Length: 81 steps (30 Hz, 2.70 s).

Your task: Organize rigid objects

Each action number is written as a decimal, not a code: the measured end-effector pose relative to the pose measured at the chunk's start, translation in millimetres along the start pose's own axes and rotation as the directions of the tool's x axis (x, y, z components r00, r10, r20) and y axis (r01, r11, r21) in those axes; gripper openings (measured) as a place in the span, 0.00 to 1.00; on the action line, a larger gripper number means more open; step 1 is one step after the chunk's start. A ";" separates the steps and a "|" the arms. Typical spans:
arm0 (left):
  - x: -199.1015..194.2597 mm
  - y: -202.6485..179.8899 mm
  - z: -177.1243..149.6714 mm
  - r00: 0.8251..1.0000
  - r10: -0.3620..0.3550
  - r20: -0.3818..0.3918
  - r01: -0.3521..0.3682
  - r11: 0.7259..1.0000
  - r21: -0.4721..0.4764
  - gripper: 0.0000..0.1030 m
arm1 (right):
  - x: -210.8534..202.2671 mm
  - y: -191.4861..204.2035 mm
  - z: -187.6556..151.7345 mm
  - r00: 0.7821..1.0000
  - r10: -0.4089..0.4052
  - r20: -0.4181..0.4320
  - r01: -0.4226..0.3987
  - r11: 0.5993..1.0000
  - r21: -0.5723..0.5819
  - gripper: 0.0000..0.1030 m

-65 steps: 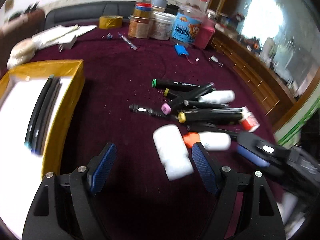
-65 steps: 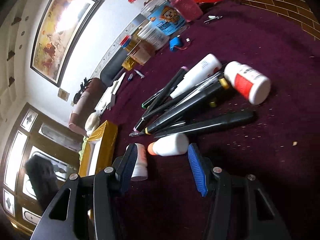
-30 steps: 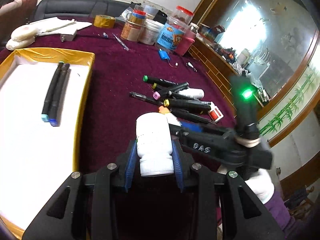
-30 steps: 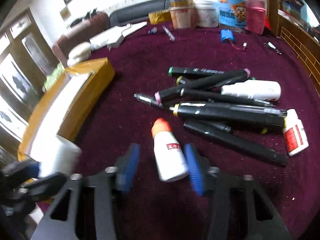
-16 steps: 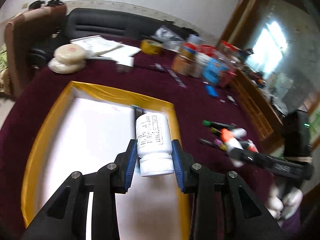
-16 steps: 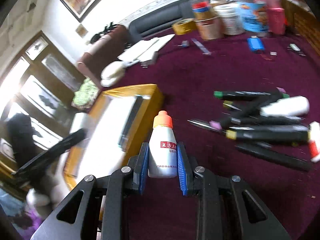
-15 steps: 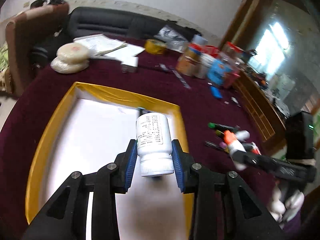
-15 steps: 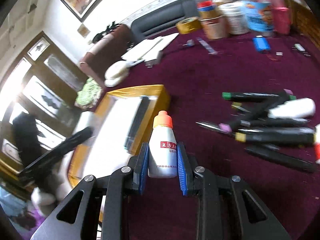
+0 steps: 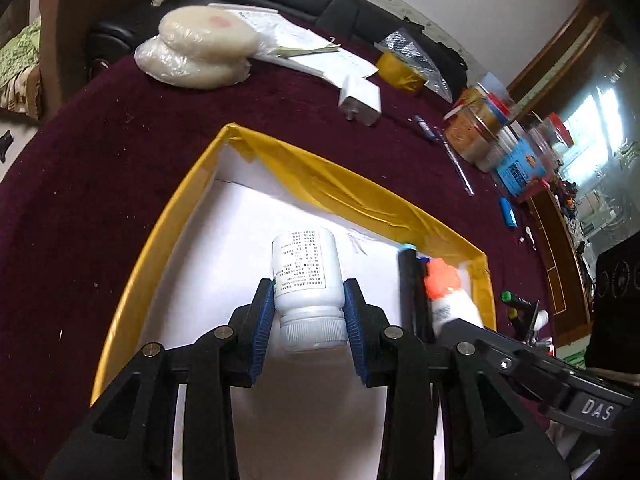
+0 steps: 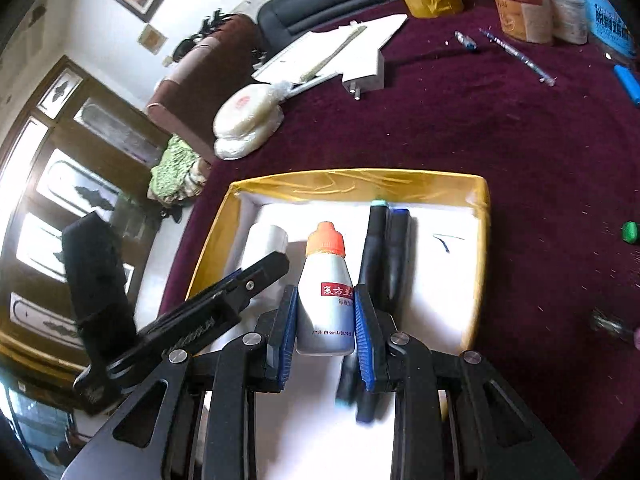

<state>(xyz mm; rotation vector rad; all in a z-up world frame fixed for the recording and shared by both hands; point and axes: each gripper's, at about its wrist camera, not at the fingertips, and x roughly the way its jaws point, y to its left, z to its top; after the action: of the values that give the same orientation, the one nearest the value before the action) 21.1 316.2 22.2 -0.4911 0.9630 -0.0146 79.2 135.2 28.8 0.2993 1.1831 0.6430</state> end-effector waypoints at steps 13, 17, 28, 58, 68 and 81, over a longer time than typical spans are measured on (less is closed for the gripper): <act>-9.0 10.0 5.9 0.999 -0.035 0.023 0.036 0.997 -0.074 0.36 | -0.9 3.4 2.4 0.999 -0.032 0.033 0.033 0.999 -0.016 0.29; -35.4 -0.3 -5.4 0.997 -0.058 0.043 0.061 0.996 -0.070 0.46 | -50.4 -0.4 -18.2 0.992 -0.018 0.126 0.030 0.996 -0.088 0.29; -106.1 -130.0 -85.3 0.945 -0.283 0.165 0.260 0.954 0.146 0.65 | -217.5 -133.7 -78.9 0.822 -0.282 0.495 0.289 0.955 0.064 0.99; 92.8 -330.1 -106.7 0.997 0.082 0.011 -0.072 0.793 0.605 0.11 | -218.7 -293.2 -82.5 0.818 -0.311 0.484 0.158 0.930 0.331 0.84; 29.6 -278.4 -130.5 1.000 0.030 -0.007 -0.021 0.838 0.546 0.12 | -215.2 -296.4 -84.6 0.831 -0.317 0.458 0.160 0.923 0.349 0.84; 47.3 -261.2 -151.3 0.998 0.064 -0.019 -0.045 0.856 0.514 0.17 | -212.3 -297.1 -88.7 0.829 -0.351 0.435 0.194 0.911 0.365 0.84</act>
<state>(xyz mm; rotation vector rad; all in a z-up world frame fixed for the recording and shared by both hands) -18.0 13.2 20.4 0.0340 0.9620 -0.2269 40.0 -237.2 -1.8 0.5112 0.7995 0.1026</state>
